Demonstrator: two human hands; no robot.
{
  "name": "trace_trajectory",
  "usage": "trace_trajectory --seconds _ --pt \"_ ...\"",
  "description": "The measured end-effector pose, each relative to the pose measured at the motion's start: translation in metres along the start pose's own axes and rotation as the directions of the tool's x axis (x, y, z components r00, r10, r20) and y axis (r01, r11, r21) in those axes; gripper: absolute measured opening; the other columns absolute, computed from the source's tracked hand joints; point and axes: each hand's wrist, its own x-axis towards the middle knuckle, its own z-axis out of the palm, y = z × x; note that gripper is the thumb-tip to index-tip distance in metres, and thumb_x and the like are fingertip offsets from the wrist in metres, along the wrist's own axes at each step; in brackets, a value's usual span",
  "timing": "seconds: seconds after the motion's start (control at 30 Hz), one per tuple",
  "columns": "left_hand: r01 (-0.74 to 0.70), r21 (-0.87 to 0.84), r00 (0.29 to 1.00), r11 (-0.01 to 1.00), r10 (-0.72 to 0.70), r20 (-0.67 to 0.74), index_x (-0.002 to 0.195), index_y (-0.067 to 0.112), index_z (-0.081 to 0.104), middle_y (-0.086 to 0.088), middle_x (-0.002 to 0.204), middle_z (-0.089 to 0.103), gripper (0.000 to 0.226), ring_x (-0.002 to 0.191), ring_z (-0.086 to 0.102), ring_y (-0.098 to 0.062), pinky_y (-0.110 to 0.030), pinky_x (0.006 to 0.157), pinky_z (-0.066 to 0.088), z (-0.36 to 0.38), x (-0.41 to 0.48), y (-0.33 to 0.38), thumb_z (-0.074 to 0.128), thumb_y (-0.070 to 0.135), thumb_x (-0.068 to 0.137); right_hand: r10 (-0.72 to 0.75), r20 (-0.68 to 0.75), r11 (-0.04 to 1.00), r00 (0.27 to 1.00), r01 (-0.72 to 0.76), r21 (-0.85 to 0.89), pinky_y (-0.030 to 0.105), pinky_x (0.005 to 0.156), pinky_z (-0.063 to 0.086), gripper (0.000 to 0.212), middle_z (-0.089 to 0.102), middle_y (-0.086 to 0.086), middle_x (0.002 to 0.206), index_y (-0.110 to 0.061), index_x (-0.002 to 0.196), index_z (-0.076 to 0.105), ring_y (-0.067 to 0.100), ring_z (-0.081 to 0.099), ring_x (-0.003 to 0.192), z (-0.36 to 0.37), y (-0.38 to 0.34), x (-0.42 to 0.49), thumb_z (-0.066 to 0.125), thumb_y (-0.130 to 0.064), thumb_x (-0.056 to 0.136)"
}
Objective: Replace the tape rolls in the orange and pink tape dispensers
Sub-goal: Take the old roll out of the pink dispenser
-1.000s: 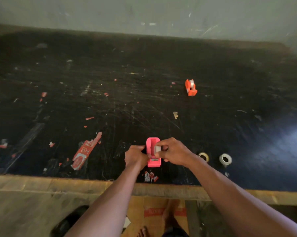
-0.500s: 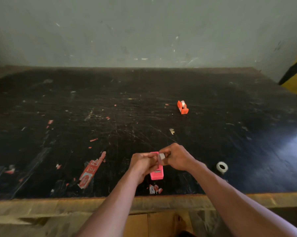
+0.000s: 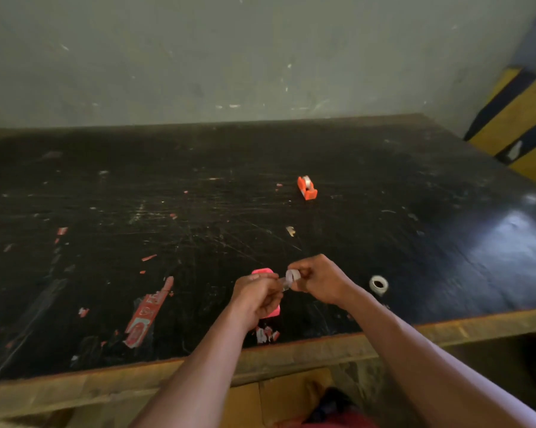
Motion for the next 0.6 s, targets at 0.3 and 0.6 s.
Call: trace_trajectory --seconds 0.3,0.6 --pt "0.010 -0.127 0.999 0.992 -0.005 0.036 0.101 0.001 0.072 -0.018 0.102 0.071 0.019 0.095 0.069 -0.026 -0.033 0.079 0.060 0.037 0.018 -0.005 0.062 -0.009 0.088 0.204 -0.141 0.971 0.969 -0.218 -0.094 0.021 0.078 0.054 0.036 0.067 0.000 0.107 -0.018 0.116 0.068 0.014 0.065 0.097 -0.010 0.041 -0.010 0.075 -0.012 0.082" --pt "0.083 -0.168 0.996 0.982 -0.079 0.029 0.107 0.001 0.070 -0.018 0.105 0.070 0.021 0.100 0.069 -0.027 -0.030 0.077 0.059 0.054 0.040 0.003 0.060 -0.009 0.091 0.238 -0.142 0.925 0.961 -0.269 -0.270 0.031 0.091 0.047 0.042 0.049 0.012 0.132 -0.015 0.127 0.062 0.028 0.058 0.114 0.011 0.065 0.014 0.071 -0.021 0.087"
